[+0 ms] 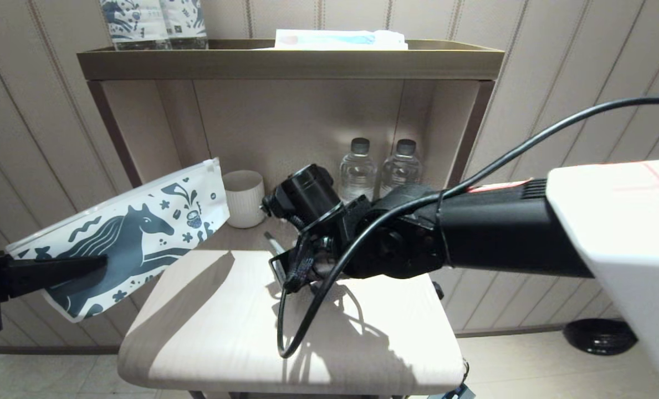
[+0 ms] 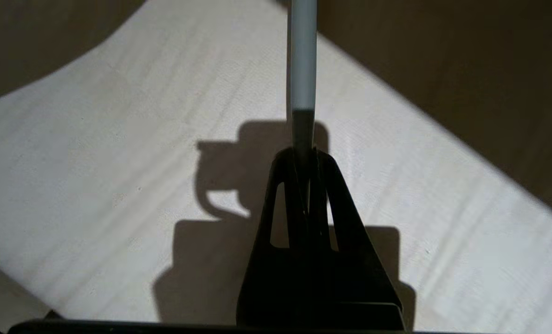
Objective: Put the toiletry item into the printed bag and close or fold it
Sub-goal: Pick up a toothbrush, then place the toothbrush in the storage bag
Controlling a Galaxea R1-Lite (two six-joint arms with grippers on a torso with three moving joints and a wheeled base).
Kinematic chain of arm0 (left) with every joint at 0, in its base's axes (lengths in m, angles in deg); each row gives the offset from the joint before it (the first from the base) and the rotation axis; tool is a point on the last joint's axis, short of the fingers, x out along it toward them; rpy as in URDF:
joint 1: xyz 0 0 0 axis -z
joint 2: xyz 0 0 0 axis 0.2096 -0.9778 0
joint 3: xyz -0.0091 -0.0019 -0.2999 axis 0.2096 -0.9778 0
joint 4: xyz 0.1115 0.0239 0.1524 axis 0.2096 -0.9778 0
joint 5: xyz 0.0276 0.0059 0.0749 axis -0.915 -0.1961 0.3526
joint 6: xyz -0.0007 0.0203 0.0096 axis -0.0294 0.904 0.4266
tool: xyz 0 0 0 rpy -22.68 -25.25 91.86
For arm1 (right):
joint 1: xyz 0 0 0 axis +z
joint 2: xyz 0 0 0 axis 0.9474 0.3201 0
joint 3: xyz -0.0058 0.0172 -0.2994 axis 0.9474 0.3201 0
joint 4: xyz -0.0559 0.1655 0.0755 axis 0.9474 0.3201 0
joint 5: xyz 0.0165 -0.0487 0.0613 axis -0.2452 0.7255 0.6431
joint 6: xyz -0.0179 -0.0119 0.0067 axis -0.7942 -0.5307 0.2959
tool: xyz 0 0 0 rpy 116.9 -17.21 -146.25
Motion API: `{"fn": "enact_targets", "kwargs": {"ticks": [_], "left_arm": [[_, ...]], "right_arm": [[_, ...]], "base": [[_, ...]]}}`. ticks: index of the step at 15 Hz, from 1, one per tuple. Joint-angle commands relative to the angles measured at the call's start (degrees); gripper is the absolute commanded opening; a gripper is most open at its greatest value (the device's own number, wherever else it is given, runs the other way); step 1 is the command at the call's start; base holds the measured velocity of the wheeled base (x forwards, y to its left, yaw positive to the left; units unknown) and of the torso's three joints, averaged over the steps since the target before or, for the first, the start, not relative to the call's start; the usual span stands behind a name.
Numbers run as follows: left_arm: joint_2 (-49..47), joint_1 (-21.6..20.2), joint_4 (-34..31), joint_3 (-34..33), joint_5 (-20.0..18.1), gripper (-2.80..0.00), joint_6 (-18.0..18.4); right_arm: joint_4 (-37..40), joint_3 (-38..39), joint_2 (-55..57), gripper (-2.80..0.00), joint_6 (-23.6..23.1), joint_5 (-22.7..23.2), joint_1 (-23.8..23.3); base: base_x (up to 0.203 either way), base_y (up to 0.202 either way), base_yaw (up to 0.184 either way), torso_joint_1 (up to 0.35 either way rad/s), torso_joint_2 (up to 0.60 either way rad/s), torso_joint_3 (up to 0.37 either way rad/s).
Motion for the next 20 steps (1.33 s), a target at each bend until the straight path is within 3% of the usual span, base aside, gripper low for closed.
{"fn": "enact_targets", "kwargs": {"ticks": [1,8,11,12,14,16,19,20], "left_arm": [[0.93,0.03,-0.74,-0.1,-0.26,-2.8,-0.02],[2.14,0.03,-1.18,-0.01,-0.35,-2.8,-1.93],[1.32,1.43,-1.07,0.8,-5.57,-2.8,-1.17],[1.23,2.76,-0.81,0.92,-5.78,-2.8,0.23],[0.29,5.84,-0.8,0.77,-5.65,-2.8,9.24],[-2.06,9.97,-0.84,0.49,-4.53,-2.8,16.94],[-7.38,12.41,-0.68,0.45,0.75,-2.8,33.3],[-9.53,13.82,-0.57,0.73,4.3,-2.8,38.12]], "right_arm": [[2.58,-1.13,-4.53,-2.8,0.0,-0.21,-0.07],[4.47,0.78,-11.75,-2.8,0.11,-2.55,-0.26],[5.83,3.73,-18.26,-2.8,-1.89,-2.61,-0.3],[8.74,3.79,-20.75,-2.8,-3.71,-2.6,-0.51],[17.9,3.3,-25.08,-2.8,-9.13,-2.19,-2.37],[20.31,3.37,-27.0,-2.8,-11.24,-2.02,-2.88],[20.89,2.56,-27.84,-2.8,-16.01,-1.55,-2.81],[22.3,1.75,-27.87,-2.8,-17.77,-0.59,-2.81]], "base": [[0.0,0.0,0.0,0.0,0.0,0.0],[0.0,0.0,0.0,0.0,0.0,0.0],[0.0,0.0,0.0,0.0,0.0,0.0],[0.0,0.0,0.0,0.0,0.0,0.0],[0.0,0.0,0.0,0.0,0.0,0.0],[0.0,0.0,0.0,0.0,0.0,0.0],[0.0,0.0,0.0,0.0,0.0,0.0],[0.0,0.0,0.0,0.0,0.0,0.0]]}}
